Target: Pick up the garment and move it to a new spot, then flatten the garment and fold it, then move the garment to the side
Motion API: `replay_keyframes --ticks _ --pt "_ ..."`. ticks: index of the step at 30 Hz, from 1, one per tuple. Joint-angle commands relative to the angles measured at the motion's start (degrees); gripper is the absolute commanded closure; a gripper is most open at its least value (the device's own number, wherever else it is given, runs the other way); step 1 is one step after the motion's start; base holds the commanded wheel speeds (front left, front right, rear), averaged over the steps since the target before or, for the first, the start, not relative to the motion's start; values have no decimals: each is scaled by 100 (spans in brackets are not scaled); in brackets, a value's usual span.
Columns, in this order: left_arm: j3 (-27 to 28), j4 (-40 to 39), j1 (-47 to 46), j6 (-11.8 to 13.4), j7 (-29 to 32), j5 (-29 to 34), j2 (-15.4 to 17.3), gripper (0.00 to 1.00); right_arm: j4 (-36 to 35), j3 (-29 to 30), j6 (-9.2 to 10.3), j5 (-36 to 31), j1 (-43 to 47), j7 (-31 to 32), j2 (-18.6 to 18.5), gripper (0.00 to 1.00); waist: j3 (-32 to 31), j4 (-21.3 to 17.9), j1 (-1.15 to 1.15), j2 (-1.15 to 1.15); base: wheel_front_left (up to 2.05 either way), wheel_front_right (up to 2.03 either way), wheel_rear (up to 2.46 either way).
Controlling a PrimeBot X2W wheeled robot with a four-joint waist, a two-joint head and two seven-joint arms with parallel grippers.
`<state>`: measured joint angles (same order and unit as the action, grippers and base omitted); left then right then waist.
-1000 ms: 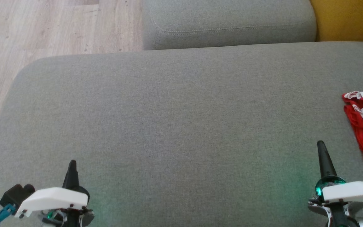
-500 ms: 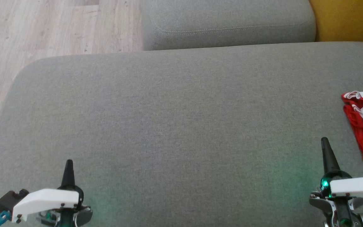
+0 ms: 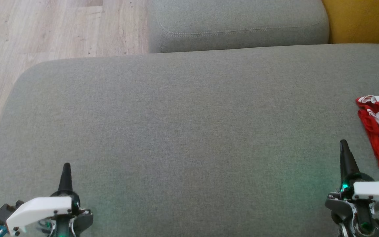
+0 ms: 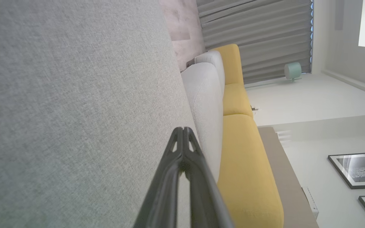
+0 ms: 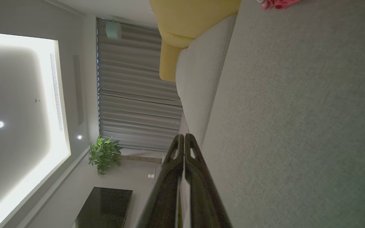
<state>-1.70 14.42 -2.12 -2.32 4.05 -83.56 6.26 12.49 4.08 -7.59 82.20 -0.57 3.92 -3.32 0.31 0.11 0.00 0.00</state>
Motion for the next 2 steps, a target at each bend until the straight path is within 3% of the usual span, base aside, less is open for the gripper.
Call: replay_keyframes --ticks 1,2 --pt "290 -146 -328 -104 50 -161 -14 100 -124 -72 9 226 -326 33 -120 100 -1 -1 0 0 0 0 0" --pt "290 -146 -328 -104 50 -161 -14 100 -124 -72 9 226 -326 33 -120 100 -1 -1 0 0 0 0 0"
